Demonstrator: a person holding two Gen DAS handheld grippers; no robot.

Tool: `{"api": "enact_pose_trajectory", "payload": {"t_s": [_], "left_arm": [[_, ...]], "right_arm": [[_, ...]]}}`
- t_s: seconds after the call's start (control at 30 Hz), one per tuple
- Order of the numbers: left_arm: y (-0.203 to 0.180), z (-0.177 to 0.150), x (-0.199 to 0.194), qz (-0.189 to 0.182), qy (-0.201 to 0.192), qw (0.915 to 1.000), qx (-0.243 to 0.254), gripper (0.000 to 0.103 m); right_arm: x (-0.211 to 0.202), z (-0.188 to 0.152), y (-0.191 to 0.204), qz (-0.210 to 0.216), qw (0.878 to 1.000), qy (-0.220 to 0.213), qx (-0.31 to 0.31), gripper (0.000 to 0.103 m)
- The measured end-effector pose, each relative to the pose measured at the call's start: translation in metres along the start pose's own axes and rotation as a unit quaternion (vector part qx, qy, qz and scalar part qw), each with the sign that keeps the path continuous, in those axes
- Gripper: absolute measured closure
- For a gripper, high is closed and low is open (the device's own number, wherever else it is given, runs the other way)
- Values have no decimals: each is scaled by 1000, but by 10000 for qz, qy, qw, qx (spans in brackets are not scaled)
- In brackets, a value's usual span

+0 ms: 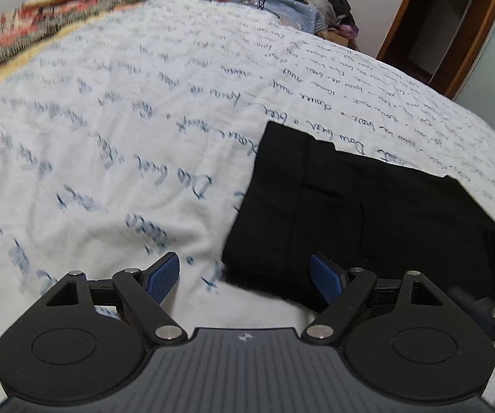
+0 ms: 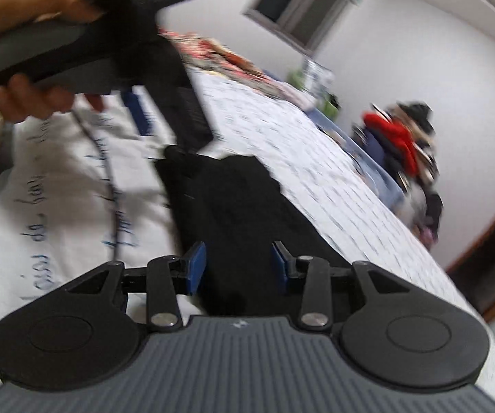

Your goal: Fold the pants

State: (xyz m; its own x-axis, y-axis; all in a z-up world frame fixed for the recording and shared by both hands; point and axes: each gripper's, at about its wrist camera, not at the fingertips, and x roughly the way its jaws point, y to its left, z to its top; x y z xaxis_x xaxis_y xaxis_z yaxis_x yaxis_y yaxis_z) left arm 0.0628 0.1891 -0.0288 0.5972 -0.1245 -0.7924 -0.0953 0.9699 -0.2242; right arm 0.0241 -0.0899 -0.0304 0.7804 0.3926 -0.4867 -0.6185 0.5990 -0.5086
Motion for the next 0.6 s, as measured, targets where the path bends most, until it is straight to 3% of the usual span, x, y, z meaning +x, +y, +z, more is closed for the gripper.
{"api": "enact_pose_trajectory", "payload": {"t_s": [0.17, 0.23, 0.5, 0.6], "left_arm": [[14, -2, 9, -544, 322, 9933, -966, 20], [14, -3, 7, -565, 326, 9918, -1102, 19], [7, 1, 13, -741, 468, 9848, -1502, 15], [1, 3, 20, -670, 452, 9851, -1520, 12]], "right_arm": [[19, 12, 32, 13, 9986, 187, -495, 66], [30, 12, 40, -89, 9963, 316, -796, 64], [50, 19, 54, -319, 9921, 116, -1206, 64], [57, 22, 62, -353, 9893, 19, -1415, 74]]}}
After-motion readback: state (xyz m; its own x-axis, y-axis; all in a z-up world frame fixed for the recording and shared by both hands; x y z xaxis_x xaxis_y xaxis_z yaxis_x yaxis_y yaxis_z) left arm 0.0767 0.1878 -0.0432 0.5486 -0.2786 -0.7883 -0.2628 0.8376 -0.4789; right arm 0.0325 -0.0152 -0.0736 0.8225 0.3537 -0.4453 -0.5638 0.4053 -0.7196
